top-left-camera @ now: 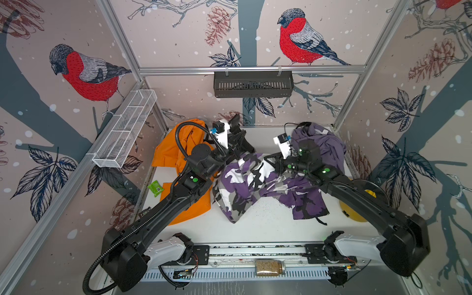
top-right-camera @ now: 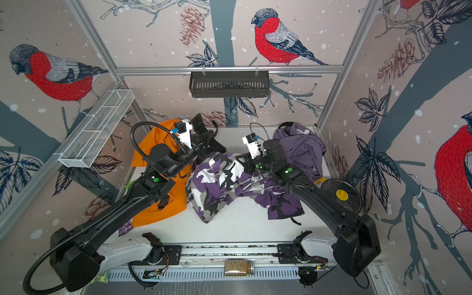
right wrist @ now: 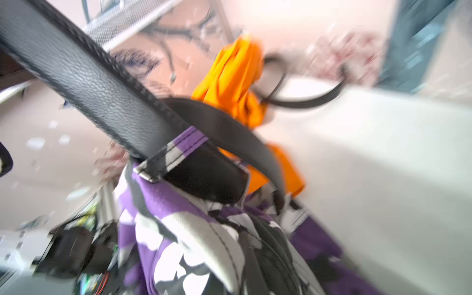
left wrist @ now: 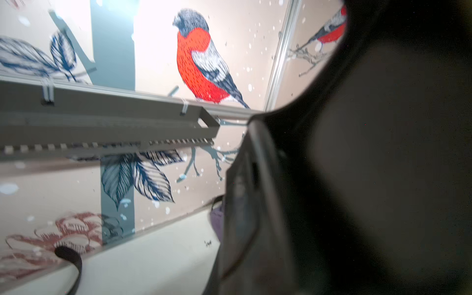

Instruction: Remove the belt from the trousers

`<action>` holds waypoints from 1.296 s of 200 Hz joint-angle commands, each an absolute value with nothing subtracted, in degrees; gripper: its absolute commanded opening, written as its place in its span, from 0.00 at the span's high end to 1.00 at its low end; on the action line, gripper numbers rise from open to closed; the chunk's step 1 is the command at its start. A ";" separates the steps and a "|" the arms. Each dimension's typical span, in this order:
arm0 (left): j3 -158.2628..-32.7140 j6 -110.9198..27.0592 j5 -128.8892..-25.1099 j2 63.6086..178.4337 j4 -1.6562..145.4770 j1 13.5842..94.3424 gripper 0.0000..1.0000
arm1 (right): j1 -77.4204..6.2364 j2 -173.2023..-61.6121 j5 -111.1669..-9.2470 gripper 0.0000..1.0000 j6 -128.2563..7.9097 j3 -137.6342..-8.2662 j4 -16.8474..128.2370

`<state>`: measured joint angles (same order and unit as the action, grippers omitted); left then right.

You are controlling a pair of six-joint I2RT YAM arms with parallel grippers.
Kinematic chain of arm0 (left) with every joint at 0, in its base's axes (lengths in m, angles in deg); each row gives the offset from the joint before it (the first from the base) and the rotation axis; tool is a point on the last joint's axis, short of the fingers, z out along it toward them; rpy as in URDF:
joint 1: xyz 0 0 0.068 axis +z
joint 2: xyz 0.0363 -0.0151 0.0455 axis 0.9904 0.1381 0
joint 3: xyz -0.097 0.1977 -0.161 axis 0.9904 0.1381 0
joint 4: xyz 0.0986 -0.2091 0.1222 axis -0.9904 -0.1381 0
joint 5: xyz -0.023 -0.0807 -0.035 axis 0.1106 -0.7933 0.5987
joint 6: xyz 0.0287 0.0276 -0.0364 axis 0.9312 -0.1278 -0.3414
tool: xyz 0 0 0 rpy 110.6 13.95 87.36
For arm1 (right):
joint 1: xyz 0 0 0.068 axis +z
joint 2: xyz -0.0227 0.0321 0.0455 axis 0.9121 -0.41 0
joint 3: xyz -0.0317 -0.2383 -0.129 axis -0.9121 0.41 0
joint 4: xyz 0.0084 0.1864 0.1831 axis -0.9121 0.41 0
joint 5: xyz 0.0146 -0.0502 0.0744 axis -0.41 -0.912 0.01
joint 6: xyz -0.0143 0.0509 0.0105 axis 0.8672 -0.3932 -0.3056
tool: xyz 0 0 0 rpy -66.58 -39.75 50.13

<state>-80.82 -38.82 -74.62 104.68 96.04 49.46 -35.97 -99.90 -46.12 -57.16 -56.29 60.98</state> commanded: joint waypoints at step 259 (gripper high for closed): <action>-55.08 -55.04 -37.09 81.43 71.14 78.63 1.00 | -81.94 -74.53 -61.43 1.00 -58.13 -44.23 75.55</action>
